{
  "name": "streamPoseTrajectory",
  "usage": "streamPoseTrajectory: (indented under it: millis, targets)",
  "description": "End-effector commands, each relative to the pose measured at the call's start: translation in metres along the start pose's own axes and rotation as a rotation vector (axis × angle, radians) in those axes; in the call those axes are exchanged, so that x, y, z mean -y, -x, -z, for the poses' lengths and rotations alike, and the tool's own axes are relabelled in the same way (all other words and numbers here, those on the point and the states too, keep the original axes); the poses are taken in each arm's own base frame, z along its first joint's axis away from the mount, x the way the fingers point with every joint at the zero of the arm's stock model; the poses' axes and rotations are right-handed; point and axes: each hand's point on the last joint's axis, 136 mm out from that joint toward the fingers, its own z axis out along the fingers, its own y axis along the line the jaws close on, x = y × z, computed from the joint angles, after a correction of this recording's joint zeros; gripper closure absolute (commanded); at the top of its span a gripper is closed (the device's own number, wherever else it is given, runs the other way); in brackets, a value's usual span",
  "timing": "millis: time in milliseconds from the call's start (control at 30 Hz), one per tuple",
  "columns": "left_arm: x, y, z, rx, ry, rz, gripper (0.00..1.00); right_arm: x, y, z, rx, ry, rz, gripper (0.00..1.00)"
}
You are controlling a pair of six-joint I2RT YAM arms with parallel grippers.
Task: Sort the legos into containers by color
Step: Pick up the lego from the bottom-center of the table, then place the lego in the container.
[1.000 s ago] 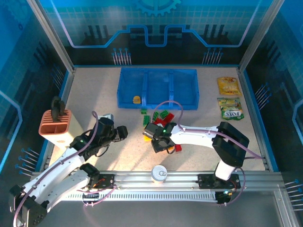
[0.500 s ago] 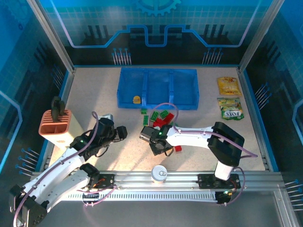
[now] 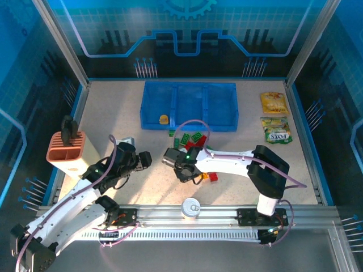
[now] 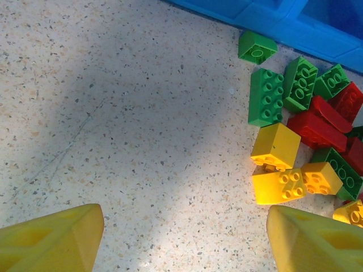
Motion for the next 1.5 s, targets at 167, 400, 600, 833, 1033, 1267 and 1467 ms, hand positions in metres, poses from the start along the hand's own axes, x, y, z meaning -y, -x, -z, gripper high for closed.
streamPoseTrajectory:
  millis: [167, 400, 600, 833, 1033, 1267, 1467]
  targets:
    - [-0.014, -0.021, 0.0, -0.056, 0.028, 0.001, 0.24, -0.011, 0.12, 0.047, 0.175, 0.101, 0.053, 0.7]
    - [-0.016, -0.031, 0.01, -0.065, 0.004, 0.027, 0.24, -0.014, 0.213, 0.041, 0.267, 0.137, 0.056, 0.7]
    - [-0.015, -0.033, 0.021, -0.054, -0.031, 0.04, 0.24, -0.007, 0.266, 0.015, 0.298, 0.146, 0.02, 0.7]
    - [-0.008, -0.028, 0.029, -0.045, -0.059, 0.039, 0.24, 0.0, 0.293, -0.01, 0.356, 0.14, -0.026, 0.7]
    - [-0.002, -0.021, 0.036, -0.029, -0.078, 0.034, 0.24, 0.0, 0.298, -0.029, 0.366, 0.13, -0.044, 0.69]
    - [0.0, -0.018, 0.04, -0.025, -0.083, 0.035, 0.24, -0.001, 0.298, -0.037, 0.361, 0.127, -0.052, 0.52]
    - [0.002, -0.018, 0.038, -0.031, -0.086, 0.035, 0.24, -0.005, 0.302, -0.003, 0.401, 0.158, -0.051, 0.29]
